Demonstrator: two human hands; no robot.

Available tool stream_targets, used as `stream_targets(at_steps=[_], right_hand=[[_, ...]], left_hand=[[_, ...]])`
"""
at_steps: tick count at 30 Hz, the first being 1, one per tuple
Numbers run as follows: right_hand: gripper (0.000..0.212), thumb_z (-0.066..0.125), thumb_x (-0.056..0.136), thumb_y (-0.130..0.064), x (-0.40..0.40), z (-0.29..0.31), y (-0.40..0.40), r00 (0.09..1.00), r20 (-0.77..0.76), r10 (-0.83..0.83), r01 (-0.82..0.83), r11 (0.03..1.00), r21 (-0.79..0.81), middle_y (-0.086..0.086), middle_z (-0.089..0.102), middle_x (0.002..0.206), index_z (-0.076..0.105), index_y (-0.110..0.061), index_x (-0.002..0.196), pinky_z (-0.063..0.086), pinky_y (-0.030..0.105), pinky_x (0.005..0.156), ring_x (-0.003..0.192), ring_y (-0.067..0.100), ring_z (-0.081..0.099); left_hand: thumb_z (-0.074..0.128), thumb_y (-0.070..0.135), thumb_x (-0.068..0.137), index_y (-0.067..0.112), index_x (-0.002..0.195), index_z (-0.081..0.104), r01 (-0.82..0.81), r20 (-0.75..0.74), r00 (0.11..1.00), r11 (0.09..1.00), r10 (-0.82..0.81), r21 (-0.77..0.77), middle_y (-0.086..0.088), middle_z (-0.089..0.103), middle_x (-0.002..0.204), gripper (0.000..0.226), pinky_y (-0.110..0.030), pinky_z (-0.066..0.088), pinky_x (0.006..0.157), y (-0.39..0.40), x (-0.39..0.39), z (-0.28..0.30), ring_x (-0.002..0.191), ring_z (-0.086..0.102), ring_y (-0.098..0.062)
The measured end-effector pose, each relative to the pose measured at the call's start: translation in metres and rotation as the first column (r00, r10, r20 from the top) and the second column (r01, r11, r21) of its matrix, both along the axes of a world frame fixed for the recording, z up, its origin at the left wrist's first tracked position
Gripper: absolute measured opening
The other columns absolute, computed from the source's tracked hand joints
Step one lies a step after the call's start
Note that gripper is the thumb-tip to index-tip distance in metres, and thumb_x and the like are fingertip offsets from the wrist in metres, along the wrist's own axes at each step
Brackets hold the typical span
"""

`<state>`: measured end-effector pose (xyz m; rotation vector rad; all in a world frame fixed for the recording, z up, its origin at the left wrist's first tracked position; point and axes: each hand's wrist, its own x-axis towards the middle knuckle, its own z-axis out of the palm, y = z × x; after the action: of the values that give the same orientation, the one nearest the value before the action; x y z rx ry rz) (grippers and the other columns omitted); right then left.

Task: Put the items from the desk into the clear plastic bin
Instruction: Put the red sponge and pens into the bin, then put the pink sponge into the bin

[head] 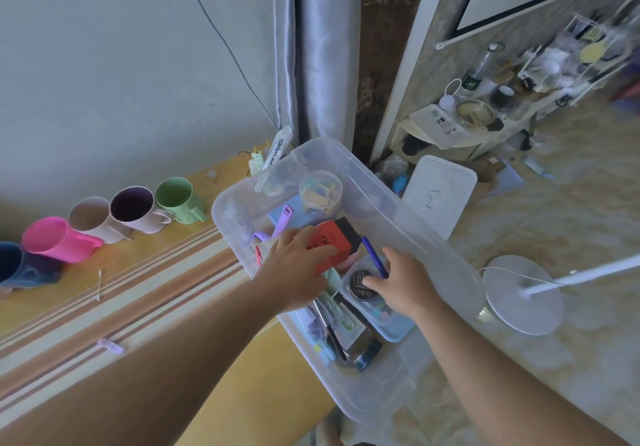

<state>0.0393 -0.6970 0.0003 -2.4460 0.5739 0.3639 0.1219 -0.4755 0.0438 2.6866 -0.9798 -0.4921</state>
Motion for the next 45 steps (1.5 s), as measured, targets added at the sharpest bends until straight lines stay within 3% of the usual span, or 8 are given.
stream_targets(at_steps=[3, 8, 15, 24, 30, 40, 43, 45], right_hand=[[0.030, 0.077, 0.085, -0.044, -0.005, 0.000, -0.005, 0.997, -0.046, 0.063, -0.063, 0.998, 0.011, -0.001, 0.062, 0.094, 0.058, -0.023, 0.095, 0.055, 0.039, 0.074, 0.088, 0.026, 0.063], [0.046, 0.072, 0.094, -0.031, -0.012, 0.015, 0.015, 0.980, 0.165, 0.112, -0.087, 0.985, -0.148, 0.009, 0.060, 0.122, 0.062, -0.012, 0.135, 0.050, 0.046, 0.099, 0.118, 0.036, 0.059], [0.027, 0.070, 0.083, -0.017, 0.025, 0.051, 0.184, 0.677, 0.599, 0.427, -0.315, 0.904, -0.288, 0.014, 0.066, 0.117, 0.075, -0.010, 0.109, 0.045, 0.053, 0.097, 0.107, 0.041, 0.060], [0.039, 0.061, 0.100, -0.020, 0.025, -0.027, 0.403, 0.748, 0.179, 0.639, -0.644, 0.764, -0.033, 0.001, 0.054, 0.140, 0.064, -0.018, 0.139, 0.046, 0.041, 0.108, 0.135, 0.028, 0.046], [0.040, 0.055, 0.106, -0.023, 0.044, -0.087, 0.502, 0.791, 0.010, 0.612, -0.611, 0.790, 0.044, 0.004, 0.050, 0.151, 0.052, -0.011, 0.144, 0.045, 0.042, 0.101, 0.135, 0.033, 0.049], [0.024, 0.059, 0.090, 0.004, 0.038, -0.153, 0.530, 0.812, 0.128, 0.569, -0.546, 0.819, -0.175, 0.002, 0.066, 0.090, 0.061, -0.015, 0.076, 0.050, 0.036, 0.065, 0.087, 0.029, 0.061], [0.023, 0.061, 0.088, 0.002, 0.027, -0.147, 0.528, 0.773, 0.065, 0.632, -0.611, 0.767, -0.197, -0.001, 0.060, 0.076, 0.062, -0.016, 0.075, 0.039, 0.029, 0.062, 0.076, 0.025, 0.059], [0.014, 0.064, 0.095, -0.008, 0.017, -0.139, 0.522, 0.744, 0.043, 0.667, -0.649, 0.736, -0.193, -0.006, 0.063, 0.084, 0.069, -0.019, 0.088, 0.051, 0.030, 0.070, 0.083, 0.019, 0.059]], left_hand=[[0.064, 0.032, 0.087, 0.040, 0.136, 0.060, -0.001, 0.041, 0.999, 0.989, 0.007, -0.147, 0.001, 0.046, 0.151, 0.050, -0.053, 0.037, 0.112, 0.023, -0.001, 0.004, 0.136, 0.036, -0.030], [0.069, 0.018, 0.081, 0.029, 0.118, 0.072, -0.215, 0.131, 0.947, 0.882, 0.293, -0.420, -0.006, 0.059, 0.135, 0.039, -0.041, 0.042, 0.104, 0.103, -0.017, -0.003, 0.124, 0.049, -0.029], [0.070, 0.018, 0.084, 0.038, 0.126, 0.064, -0.654, 0.006, 0.741, 0.724, 0.672, -0.220, 0.001, 0.056, 0.136, 0.047, -0.048, 0.043, 0.105, 0.282, -0.063, -0.040, 0.128, 0.048, -0.028], [0.069, 0.016, 0.083, 0.034, 0.126, 0.068, -0.905, -0.048, 0.423, 0.425, 0.905, 0.028, -0.004, 0.054, 0.138, 0.047, -0.049, 0.040, 0.109, 0.498, -0.152, -0.077, 0.129, 0.044, -0.033], [0.071, 0.016, 0.084, 0.031, 0.144, 0.053, -0.953, 0.028, 0.290, 0.286, 0.957, 0.095, -0.011, 0.039, 0.150, 0.064, -0.051, 0.030, 0.113, 0.596, -0.172, -0.099, 0.135, 0.037, -0.039], [0.075, 0.063, 0.074, 0.048, 0.155, -0.005, -0.985, -0.122, 0.130, 0.142, 0.984, 0.097, -0.004, 0.000, 0.166, 0.115, -0.059, 0.024, 0.119, 0.632, -0.117, -0.131, 0.154, 0.006, -0.036], [0.071, 0.075, 0.070, 0.049, 0.153, 0.012, -0.981, -0.134, 0.092, 0.113, 0.987, 0.156, -0.004, 0.027, 0.153, 0.105, -0.059, 0.037, 0.111, 0.668, -0.086, -0.168, 0.139, 0.029, -0.036], [0.047, 0.093, 0.068, 0.045, 0.121, 0.051, -0.943, -0.082, 0.217, 0.231, 0.973, 0.239, -0.005, 0.058, 0.125, 0.072, -0.063, 0.051, 0.086, 0.698, -0.071, -0.205, 0.102, 0.052, -0.037]])
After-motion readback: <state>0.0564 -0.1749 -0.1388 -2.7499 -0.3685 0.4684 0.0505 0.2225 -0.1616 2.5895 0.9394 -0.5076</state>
